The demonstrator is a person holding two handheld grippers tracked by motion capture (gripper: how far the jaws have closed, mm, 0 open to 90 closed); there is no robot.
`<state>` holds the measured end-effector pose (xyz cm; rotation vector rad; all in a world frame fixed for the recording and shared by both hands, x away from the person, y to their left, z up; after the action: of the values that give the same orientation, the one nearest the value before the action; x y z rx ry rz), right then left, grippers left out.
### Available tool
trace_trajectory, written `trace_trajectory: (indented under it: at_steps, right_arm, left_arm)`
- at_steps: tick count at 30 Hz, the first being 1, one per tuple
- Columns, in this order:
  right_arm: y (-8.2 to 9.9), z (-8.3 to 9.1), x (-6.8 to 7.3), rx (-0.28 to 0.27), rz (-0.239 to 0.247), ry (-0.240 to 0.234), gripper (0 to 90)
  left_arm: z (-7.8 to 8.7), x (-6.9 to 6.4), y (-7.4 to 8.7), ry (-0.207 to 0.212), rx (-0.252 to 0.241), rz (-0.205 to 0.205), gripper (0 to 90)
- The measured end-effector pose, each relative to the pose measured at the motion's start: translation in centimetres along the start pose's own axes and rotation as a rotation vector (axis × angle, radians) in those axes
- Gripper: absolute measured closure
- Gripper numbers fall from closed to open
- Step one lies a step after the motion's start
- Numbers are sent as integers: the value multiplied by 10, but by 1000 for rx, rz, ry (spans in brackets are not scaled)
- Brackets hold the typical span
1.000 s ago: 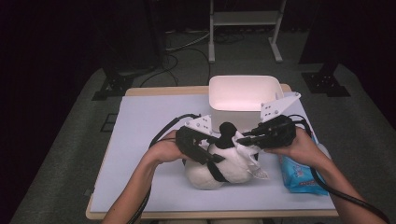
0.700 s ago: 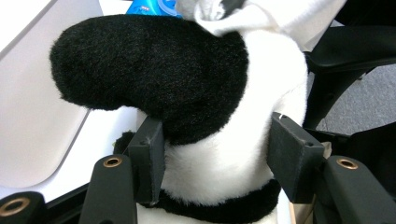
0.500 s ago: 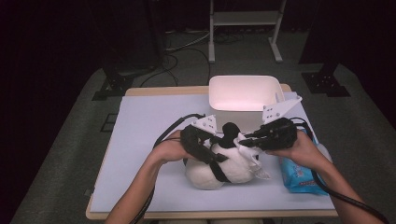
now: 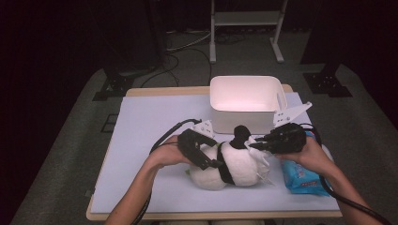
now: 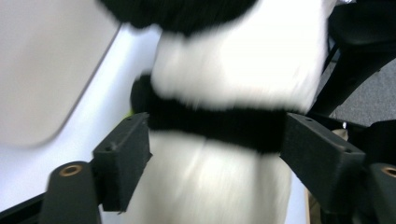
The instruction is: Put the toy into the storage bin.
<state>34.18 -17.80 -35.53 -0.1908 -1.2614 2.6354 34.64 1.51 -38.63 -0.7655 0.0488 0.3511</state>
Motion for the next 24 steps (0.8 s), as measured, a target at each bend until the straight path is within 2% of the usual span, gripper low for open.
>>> trace_trajectory:
  at_steps: [5, 8, 10, 12, 17, 24]
  right_arm:
    - [9, 2, -3, 4, -23, 7, 813]
    - [9, 2, -3, 3, -24, 7, 814]
    - [8, 1, -3, 10, -22, 10, 814]
    - [8, 1, -3, 14, -17, 13, 814]
    - [1, 0, -3, 6, -8, 11, 814]
    - [-4, -5, -1, 8, 8, 11, 814]
  left_arm:
    - [-3, 8, 12, -5, 35, 39, 175]
    - [-5, 9, 13, 2, 29, 49, 178]
    - [-7, 7, 13, 8, 27, 35, 261]
    - [-7, 6, 12, 5, 25, 32, 297]
    - [-9, 1, 9, -5, 33, 1, 313]
    - [-13, -1, 3, -12, 46, -3, 305]
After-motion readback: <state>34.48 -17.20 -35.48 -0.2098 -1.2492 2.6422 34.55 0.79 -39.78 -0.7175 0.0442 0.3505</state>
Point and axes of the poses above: each handheld gripper's, and its own axes: z roughly backward along the jaws, y roughly out of its underside, x roughly to its left, the point moved 7 cm from there along -z, roughly forward along the jaws, and after that the axes turned 10 degrees about z, right-handed, at the moved point
